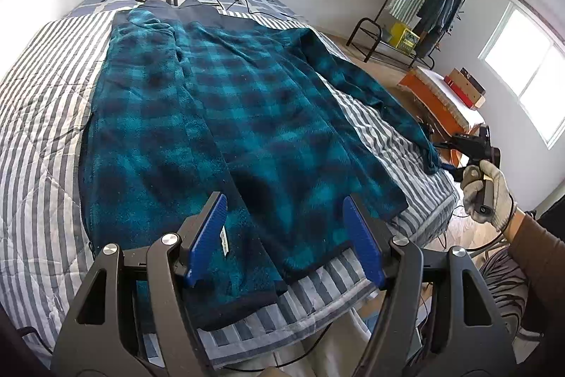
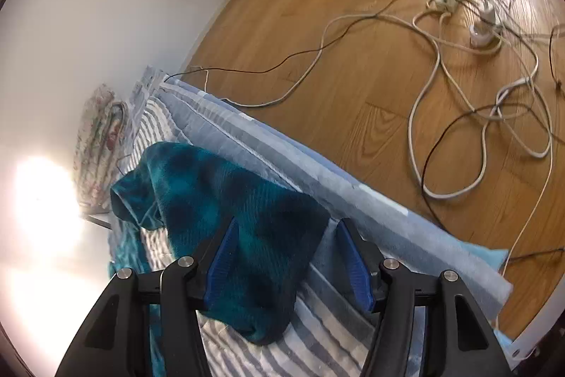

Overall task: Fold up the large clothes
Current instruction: 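Grasp the sleeve cuff with the right tool and lift it, then lay the sleeve across the shirt back with the right tool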

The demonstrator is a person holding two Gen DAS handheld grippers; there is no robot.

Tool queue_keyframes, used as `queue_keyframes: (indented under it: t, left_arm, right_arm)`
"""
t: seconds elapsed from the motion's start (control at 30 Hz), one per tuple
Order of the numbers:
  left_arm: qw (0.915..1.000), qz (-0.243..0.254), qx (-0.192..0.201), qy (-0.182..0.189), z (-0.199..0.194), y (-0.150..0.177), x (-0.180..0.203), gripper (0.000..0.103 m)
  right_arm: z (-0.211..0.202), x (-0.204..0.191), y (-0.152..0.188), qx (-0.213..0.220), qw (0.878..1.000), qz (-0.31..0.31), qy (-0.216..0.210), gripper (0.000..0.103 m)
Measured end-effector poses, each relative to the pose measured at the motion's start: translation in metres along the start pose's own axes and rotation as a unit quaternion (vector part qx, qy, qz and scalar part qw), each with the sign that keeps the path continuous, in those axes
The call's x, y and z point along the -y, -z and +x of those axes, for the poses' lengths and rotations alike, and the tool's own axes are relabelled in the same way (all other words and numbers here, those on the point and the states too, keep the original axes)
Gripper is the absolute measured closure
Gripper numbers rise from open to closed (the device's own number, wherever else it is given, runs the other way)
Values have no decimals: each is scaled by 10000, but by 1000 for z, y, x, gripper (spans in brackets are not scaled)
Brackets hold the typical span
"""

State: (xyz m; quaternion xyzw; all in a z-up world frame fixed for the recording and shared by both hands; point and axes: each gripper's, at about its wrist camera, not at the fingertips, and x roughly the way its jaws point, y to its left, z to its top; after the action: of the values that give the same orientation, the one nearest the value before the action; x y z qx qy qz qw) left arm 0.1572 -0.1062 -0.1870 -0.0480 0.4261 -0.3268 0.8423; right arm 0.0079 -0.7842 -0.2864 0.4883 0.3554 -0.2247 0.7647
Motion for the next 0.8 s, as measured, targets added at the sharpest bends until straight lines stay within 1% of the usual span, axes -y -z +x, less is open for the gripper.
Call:
queue_keyframes:
  t: [0.03, 0.07, 0.1, 0.13, 0.27, 0.33, 0.4, 0.47, 0.57, 0.63, 0.8]
  left_arm:
    - [10000, 9, 0, 22, 0, 0, 1, 33]
    - [10000, 19, 8, 40, -1, 0, 2, 33]
    - [10000, 46, 30, 59, -2, -1, 3, 33]
    - [9999, 82, 47, 61, -2, -1, 4, 33]
    - [9999, 130, 73, 55, -3, -1, 5, 33]
    - [9999, 91, 56, 90, -3, 0, 4, 33]
    - [9999, 70, 54, 93, -4, 0, 3, 33]
    - [9999, 62, 69, 95, -5, 0, 2, 33]
    - [9999, 5, 94, 113, -8, 0, 1, 33]
    - [9999, -31, 116, 106, -10, 0, -1, 33]
    - [9997, -155, 176, 74, -18, 1, -8, 33]
  right_arm:
    - [1, -4, 0, -23, 9999, -100, 73, 66]
    - [3, -7, 0, -60, 9997, -199, 85, 78]
    - [2, -11, 1, -54, 9996, -262, 48, 84]
    - [-1, -16, 1, -24, 9994, -333, 16, 94]
    - [-26, -44, 6, 295, 9958, -861, 40, 96]
    - [-42, -60, 11, 403, 9929, -1111, -146, 96]
    - [-58, -78, 22, 541, 9876, -1456, -247, 96]
    - [-70, -95, 35, 585, 9817, -1772, -372, 97]
    - [-80, -125, 61, 539, 9688, -2346, -592, 97]
    - [-85, -143, 78, 535, 9584, -2724, -666, 97]
    - [-95, -188, 133, 459, 9204, -3775, -909, 97]
